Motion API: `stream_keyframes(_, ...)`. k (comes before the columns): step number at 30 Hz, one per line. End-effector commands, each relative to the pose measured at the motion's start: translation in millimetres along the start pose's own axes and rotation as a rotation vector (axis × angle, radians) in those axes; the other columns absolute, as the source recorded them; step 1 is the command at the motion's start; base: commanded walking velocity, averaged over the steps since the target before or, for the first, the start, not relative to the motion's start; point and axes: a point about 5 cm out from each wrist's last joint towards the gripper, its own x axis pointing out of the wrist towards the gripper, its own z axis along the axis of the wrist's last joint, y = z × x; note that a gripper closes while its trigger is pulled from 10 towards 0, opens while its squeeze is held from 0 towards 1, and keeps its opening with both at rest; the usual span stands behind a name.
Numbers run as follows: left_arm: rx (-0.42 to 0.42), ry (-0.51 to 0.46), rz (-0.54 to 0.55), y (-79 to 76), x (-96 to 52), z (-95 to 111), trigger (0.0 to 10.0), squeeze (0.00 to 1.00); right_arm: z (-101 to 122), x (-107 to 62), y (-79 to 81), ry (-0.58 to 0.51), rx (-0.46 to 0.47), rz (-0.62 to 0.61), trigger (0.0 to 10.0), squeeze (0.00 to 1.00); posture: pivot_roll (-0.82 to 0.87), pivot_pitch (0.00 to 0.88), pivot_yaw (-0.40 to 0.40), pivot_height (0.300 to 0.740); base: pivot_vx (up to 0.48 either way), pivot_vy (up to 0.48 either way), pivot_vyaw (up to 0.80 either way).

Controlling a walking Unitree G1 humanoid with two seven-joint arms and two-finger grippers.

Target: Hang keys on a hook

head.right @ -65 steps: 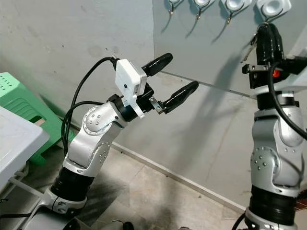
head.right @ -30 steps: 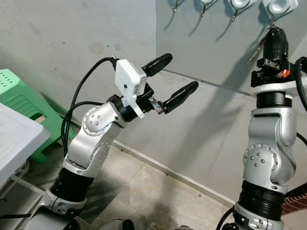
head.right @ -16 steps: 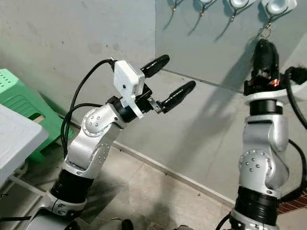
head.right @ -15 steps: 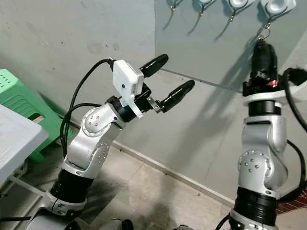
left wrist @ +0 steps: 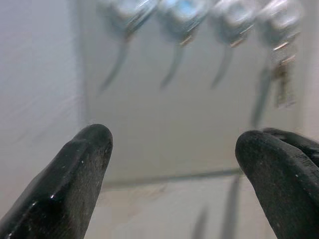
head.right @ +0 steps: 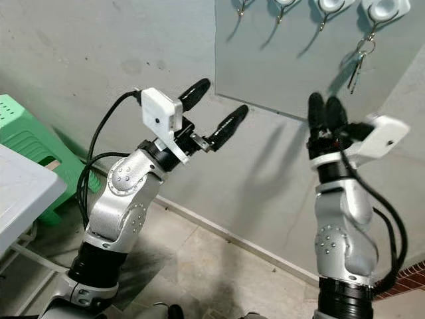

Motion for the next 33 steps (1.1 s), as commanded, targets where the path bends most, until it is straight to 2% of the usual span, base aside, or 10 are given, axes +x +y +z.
stream_keyframes(1, -0.022, 0.072, 0.127, 17.3, -16.2, -20.2, 10.0, 0.0, -17.8, -7.8, -4.5, 0.069, -0.068, -0.018, 10.0, 0.0, -0.04, 0.105, 0.008, 0.721, 0.0, 0.0, 0.0)
stream_keyframes(3, -0.032, 0.084, 0.156, 20.9, -19.6, -24.1, 10.0, 0.0, -21.8, -9.5, -5.4, 0.083, -0.062, -0.021, 10.0, 0.0, -0.04, 0.105, 0.01, 0.721, 0.0, 0.0, 0.0)
stream_keyframes(4, -0.033, 0.127, 0.235, 30.1, -31.7, -37.4, 10.0, 0.0, -35.5, -16.9, -9.2, 0.135, -0.088, -0.029, 10.0, 0.0, -0.03, 0.095, 0.009, 0.721, 0.0, 0.0, 0.0)
stream_keyframes(7, -0.068, 0.178, 0.358, 42.0, -49.2, -55.4, 10.0, 0.0, -55.5, -29.1, -14.7, 0.212, -0.124, -0.034, 10.0, 0.0, -0.03, 0.086, 0.006, 0.721, 0.0, 0.0, 0.0)
stream_keyframes(10, -0.043, 0.213, 0.4, 46.7, -59.9, -66.4, 10.0, 0.0, -67.6, -36.7, -19.5, 0.26, -0.141, -0.043, 10.0, 0.0, -0.02, 0.077, 0.004, 0.721, 0.0, 0.0, 0.0)
stream_keyframes(15, -0.086, 0.269, 0.523, 56.6, -83.1, -88.6, 10.0, 0.0, -94.3, -54.1, -22.9, 0.362, -0.195, -0.042, 10.0, 0.0, -0.02, 0.047, 0.002, 0.721, 0.0, 0.0, 0.0)
stream_keyframes(18, -0.143, 0.296, 0.602, 62.1, -95.6, -99.6, 10.0, 0.0, -106.4, -61.3, -26.4, 0.408, -0.209, -0.078, 10.0, 0.0, -0.02, 0.031, 0.004, 0.721, 0.0, 0.0, 0.0)
stream_keyframes(20, -0.15, 0.3, 0.61, 62.9, -97.6, -101.2, 10.0, 0.0, -108.0, -62.3, -26.5, 0.414, -0.219, -0.081, 10.0, 0.0, -0.02, 0.027, 0.004, 0.721, 0.0, 0.0, 0.0)
stream_keyframes(26, -0.138, 0.345, 0.661, 65.2, -120.5, -115.3, 10.0, 0.0, -127.9, -81.0, -23.3, 0.48, -0.222, -0.088, 10.0, 0.0, -0.02, 0.014, 0.004, 0.721, 0.0, 0.0, 0.0)
stream_keyframes(33, -0.142, 0.354, 0.678, 62.6, -135.0, -120.6, 10.0, 0.0, -131.9, -91.0, -25.0, 0.495, -0.25, -0.089, 10.0, 0.0, -0.03, 0.007, -0.001, 0.721, 0.0, 0.0, 0.0)
